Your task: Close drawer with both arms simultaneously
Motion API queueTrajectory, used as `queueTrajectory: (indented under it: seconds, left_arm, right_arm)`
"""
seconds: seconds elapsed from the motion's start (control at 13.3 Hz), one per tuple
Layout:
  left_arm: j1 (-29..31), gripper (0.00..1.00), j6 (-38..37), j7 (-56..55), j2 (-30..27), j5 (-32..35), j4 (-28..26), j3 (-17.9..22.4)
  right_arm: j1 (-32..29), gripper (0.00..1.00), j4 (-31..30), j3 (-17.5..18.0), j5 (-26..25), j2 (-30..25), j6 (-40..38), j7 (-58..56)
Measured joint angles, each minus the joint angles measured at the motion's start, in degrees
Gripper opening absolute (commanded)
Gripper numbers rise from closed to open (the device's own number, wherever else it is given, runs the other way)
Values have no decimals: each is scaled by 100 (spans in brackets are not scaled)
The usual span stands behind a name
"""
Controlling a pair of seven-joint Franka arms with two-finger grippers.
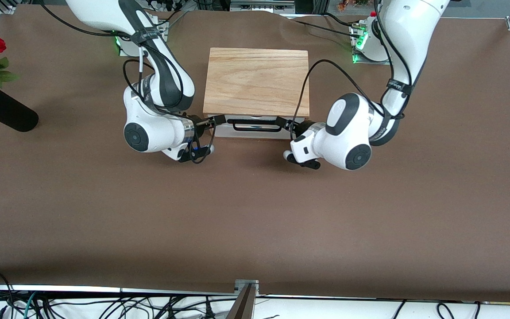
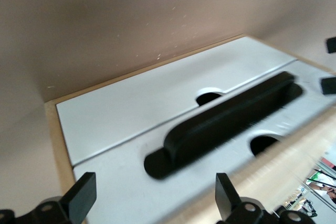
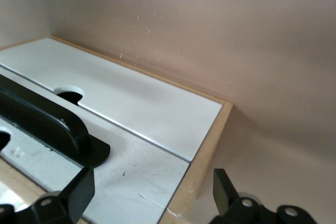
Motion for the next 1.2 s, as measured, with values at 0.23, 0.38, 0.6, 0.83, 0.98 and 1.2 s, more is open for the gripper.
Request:
queueTrajectory:
  seconds: [0.23,0.38,0.6,0.83,0.98,1.2]
  left_arm:
    - [122,100,-399,-30,-419,900,781,56]
    - [194,100,-467,-40,-748,2083,1094,86]
    - [522,100,-960,-56,-1171,3340,1333,198]
    - [804,100,-1298,-55,-1697,3943,1383,399]
    - [1038,100,-1507,-52,-2084,3940,1338,463]
    - [1500,100,-820,-34,-2813,3722,260,414]
  right_arm:
    - [-26,100,408,-565,-599,-114,-164,-22]
    - [-44,100,760,-915,-1100,-187,-343,-28]
    - [-52,100,1082,-1305,-1713,-479,-530,-89]
    - [-51,100,1156,-1375,-2562,-1141,-1131,-93]
    - [-50,100,1154,-1414,-2844,-1576,-1559,-83]
    - [-394,100,1142,-1327,-3028,-1957,-1767,-137]
